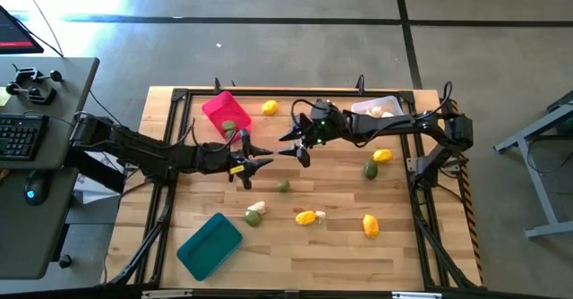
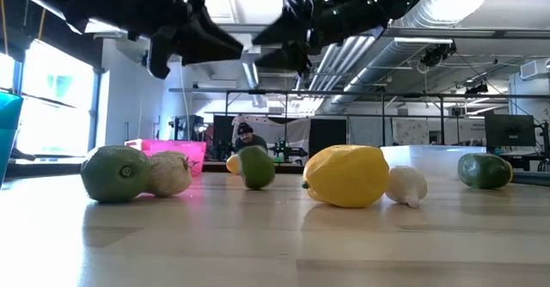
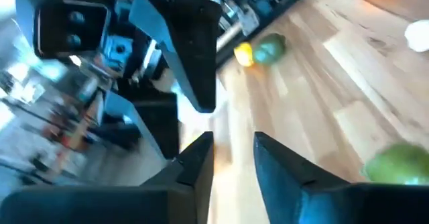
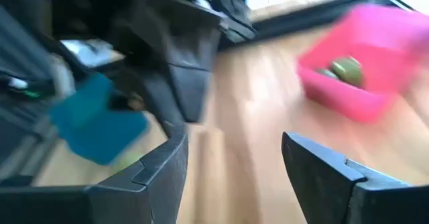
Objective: Sort produce into baskets
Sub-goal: Put the green lime in the red bin
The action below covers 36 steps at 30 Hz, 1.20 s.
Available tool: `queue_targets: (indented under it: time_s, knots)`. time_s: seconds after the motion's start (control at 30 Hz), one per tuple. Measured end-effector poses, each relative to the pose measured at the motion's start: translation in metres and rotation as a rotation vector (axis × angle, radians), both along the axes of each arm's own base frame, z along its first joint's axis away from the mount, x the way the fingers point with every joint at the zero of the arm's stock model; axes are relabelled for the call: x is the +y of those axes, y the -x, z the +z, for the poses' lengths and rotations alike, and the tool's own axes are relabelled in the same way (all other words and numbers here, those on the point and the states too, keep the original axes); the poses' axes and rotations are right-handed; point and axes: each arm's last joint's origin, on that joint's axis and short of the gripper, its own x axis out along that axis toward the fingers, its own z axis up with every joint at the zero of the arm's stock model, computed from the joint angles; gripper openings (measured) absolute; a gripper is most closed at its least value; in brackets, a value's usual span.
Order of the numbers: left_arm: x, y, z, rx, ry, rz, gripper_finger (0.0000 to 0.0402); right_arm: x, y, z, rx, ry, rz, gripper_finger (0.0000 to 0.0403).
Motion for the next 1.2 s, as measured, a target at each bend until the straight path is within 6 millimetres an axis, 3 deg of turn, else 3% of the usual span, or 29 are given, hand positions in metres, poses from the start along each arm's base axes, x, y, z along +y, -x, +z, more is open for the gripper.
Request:
queue_targets:
  time_s: [0.2,0.37,0.63,0.9,1.2]
  knots:
    - [0.003,0.003,-0.016,0.133,0.276,-0.115,0.0055,0.006,0.008,-0.017,0.198,0.118,-0.032,0.0232]
    - [0.003,0.002,-0.028,0.199,0.431,-0.08,0.006,0.023,0.014,-0.027,0.323,0.12,0.037,0.0232]
    - [0.0,-0.011,-0.056,0.253,0.641,-0.07,0.0107,0.06,0.019,-0.041,0.421,0.004,0.037,0.0232]
    - [-0.005,-0.03,-0.079,0.282,0.735,-0.112,0.0167,0.108,0.023,-0.048,0.416,0.097,-0.13,0.0232]
    - [-0.011,-0.075,-0.072,0.378,0.704,-0.212,0.0253,0.132,0.028,-0.048,0.418,0.086,-0.128,0.0232]
